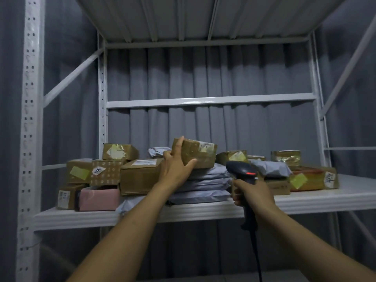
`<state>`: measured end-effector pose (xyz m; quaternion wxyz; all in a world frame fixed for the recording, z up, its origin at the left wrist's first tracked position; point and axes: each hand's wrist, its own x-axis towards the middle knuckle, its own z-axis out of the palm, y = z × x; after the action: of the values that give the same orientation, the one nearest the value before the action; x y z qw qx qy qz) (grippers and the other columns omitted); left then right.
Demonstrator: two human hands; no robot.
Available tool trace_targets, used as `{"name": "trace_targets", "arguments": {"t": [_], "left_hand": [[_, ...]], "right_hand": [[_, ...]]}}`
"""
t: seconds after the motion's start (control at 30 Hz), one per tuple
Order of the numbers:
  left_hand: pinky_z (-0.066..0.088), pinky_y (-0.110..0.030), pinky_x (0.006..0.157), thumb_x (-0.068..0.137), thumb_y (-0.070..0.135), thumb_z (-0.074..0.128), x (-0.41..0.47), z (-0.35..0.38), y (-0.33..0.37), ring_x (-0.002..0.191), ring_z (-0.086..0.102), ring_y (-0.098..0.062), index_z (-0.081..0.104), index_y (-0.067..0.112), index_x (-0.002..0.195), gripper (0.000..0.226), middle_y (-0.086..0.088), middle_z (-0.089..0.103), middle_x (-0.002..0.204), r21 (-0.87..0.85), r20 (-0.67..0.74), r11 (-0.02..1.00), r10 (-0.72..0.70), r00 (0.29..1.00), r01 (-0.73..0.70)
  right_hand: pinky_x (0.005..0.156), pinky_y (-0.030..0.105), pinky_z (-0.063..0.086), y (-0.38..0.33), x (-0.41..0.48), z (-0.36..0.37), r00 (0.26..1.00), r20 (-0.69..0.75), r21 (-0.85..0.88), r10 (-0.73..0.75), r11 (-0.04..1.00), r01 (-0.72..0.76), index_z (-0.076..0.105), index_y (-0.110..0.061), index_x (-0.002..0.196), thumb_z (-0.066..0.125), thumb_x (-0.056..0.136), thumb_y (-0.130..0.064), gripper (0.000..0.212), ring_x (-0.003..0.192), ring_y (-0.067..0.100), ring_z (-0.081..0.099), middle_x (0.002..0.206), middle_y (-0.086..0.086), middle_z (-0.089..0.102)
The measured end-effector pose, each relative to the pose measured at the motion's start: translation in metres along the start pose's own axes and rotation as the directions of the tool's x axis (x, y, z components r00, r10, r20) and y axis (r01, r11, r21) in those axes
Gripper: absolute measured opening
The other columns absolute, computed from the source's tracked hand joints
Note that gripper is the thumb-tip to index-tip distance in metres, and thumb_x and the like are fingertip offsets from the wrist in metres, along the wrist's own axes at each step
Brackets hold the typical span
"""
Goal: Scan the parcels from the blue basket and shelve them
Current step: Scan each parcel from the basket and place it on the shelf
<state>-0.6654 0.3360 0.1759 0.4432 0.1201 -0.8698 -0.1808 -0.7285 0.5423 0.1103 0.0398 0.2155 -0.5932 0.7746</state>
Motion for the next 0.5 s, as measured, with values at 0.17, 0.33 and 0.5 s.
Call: {"name": "trace_targets", "arguments": {"t": [0.17,0.33,0.5], "left_hand": [[0.032,-0.049,0.111,0.092,0.046,0.055,0.031,0.033,-0.014,0.139,0.03,-0.038,-0.002,0.031,0.153,0.085,-0.022,0.024,0.154,0.056,0.069,0.996,-0.07,0.995,0.067],[0.029,-0.051,0.113,0.09,0.023,0.064,0.033,0.041,-0.017,0.143,0.021,-0.035,0.024,0.03,0.151,0.073,-0.014,0.016,0.159,0.324,-0.05,0.921,0.247,0.968,-0.218],[0.022,-0.039,0.115,0.097,0.033,0.052,0.033,0.051,-0.007,0.144,0.017,-0.027,0.036,0.027,0.148,0.054,-0.004,0.009,0.161,0.37,0.054,0.883,0.289,0.956,-0.288]], "right_hand": [[0.056,0.03,0.042,-0.005,0.007,-0.014,1.0,0.025,-0.015,0.001,1.0,0.0,0.06,-0.005,0.069,0.065,0.087,-0.004,0.018,0.061,0.026,0.05,0.061,0.012,0.051],[0.056,0.033,0.05,0.006,0.019,-0.026,1.0,0.017,-0.052,0.001,0.999,-0.001,0.066,0.002,0.092,0.069,0.086,-0.013,0.017,0.059,0.026,0.06,0.069,0.014,0.059],[0.057,0.033,0.052,0.01,0.019,-0.031,1.0,-0.002,-0.065,0.011,0.998,-0.011,0.067,-0.001,0.09,0.071,0.084,-0.016,0.016,0.057,0.025,0.062,0.073,0.014,0.062]]}}
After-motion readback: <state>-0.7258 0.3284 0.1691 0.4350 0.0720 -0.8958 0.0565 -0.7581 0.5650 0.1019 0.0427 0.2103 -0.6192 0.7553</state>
